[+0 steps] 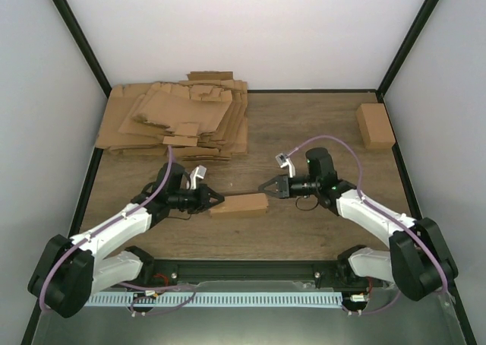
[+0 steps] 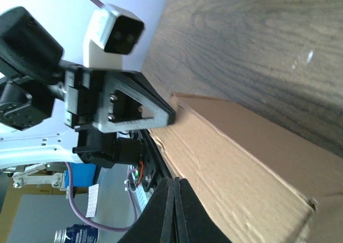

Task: Fold the paper box

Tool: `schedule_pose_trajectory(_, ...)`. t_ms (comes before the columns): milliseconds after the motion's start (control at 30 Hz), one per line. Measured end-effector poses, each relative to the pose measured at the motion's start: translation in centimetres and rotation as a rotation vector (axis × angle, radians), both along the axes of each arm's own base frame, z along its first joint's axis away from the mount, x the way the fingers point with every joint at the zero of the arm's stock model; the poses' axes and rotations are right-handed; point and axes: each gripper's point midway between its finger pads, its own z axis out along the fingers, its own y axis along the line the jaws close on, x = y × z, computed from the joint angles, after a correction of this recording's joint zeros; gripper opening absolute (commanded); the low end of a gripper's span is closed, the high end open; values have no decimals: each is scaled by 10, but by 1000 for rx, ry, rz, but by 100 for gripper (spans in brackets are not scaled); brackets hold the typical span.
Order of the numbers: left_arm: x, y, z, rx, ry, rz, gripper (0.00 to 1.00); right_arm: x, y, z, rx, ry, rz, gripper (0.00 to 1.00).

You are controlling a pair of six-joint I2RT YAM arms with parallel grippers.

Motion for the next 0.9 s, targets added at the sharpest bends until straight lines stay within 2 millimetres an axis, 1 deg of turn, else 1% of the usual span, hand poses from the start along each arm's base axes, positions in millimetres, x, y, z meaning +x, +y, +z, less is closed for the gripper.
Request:
schedule_pose_trajectory(67, 0, 0, 0, 1, 1, 0, 6, -3, 0, -10, -6, 22, 8, 1)
schedule_pose_trajectory(200, 1, 0, -1, 4, 4, 2, 6, -10, -3, -43, -43, 106, 12, 1)
schedule_pose_trajectory(267, 1, 0, -1, 5, 6, 2, 6, -11, -3, -56, -55, 136, 15, 1)
schedule_pose_trajectory(333, 1, 0, -1, 10, 14, 2, 6, -8, -1, -58, -46, 124, 23, 1)
schedule_pose_trajectory(433, 3, -1, 5, 12, 12, 0, 7, -3, 2, -58, -31, 98, 29, 1)
schedule_pose_trajectory(567, 8, -4, 27, -3, -26, -8, 7, 1, 5, -59, -15, 79, 37, 1)
schedule_pose_trajectory(633, 7, -5, 37, -20, -50, -16, 7, 1, 6, -59, -9, 74, 42, 1)
schedule_pose_trajectory(733, 3, -5, 47, -44, -72, -30, 7, 1, 6, -58, -6, 71, 45, 1)
schedule_pose_trajectory(800, 0, -5, 44, -52, -74, -36, 6, 1, 6, -57, -6, 71, 45, 1)
schedule_pose_trajectory(900, -6, -3, 19, -40, -30, -41, 6, 1, 6, -51, -11, 74, 41, 1)
